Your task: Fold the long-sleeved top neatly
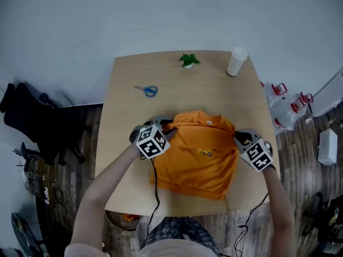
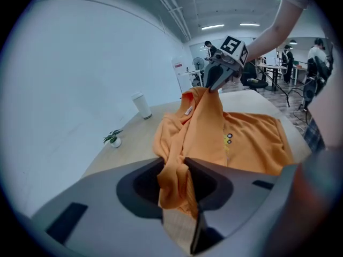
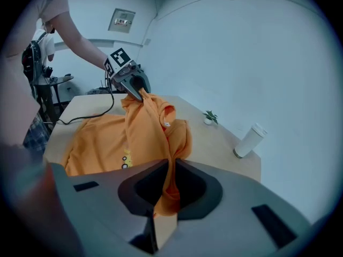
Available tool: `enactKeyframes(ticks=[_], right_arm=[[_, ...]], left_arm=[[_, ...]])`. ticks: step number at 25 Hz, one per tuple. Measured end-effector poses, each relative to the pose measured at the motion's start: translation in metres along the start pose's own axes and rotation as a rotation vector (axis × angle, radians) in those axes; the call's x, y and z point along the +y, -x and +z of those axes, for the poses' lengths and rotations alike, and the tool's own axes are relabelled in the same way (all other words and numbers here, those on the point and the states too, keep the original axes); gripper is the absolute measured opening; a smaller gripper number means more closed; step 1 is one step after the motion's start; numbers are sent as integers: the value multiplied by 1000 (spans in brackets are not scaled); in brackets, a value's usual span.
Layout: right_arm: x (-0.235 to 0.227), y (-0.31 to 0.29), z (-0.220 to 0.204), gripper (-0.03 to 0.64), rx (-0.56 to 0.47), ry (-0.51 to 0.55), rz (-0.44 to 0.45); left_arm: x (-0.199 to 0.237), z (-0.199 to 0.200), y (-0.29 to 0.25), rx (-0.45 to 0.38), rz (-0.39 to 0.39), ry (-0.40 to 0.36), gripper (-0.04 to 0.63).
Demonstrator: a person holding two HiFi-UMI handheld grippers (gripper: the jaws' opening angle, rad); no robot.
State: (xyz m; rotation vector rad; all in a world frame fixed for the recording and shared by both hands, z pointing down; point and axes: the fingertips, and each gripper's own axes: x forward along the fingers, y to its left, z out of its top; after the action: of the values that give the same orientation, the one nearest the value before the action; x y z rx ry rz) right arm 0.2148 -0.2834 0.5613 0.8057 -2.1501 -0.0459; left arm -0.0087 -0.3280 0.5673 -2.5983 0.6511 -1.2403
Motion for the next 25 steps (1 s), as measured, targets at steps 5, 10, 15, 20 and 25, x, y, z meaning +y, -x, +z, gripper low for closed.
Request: enactKeyframes(ticks=[5, 10, 15, 20, 25], right_arm=[[43, 16, 3, 49, 5, 61, 67], [89, 29, -2, 49, 14, 137, 109], [138, 40, -17, 51, 17, 161, 179], [186, 40, -40, 52, 72, 179, 257], [216, 41, -60, 54, 110, 207, 292]], left_arm=[[-35, -2, 25, 13, -26, -29, 118], [-73, -12, 43, 19, -34, -59, 118], [-117, -28, 52, 27, -54, -112, 120], [-159, -50, 58, 60, -125, -157, 124], [-173, -67, 64, 88, -143, -142, 133]])
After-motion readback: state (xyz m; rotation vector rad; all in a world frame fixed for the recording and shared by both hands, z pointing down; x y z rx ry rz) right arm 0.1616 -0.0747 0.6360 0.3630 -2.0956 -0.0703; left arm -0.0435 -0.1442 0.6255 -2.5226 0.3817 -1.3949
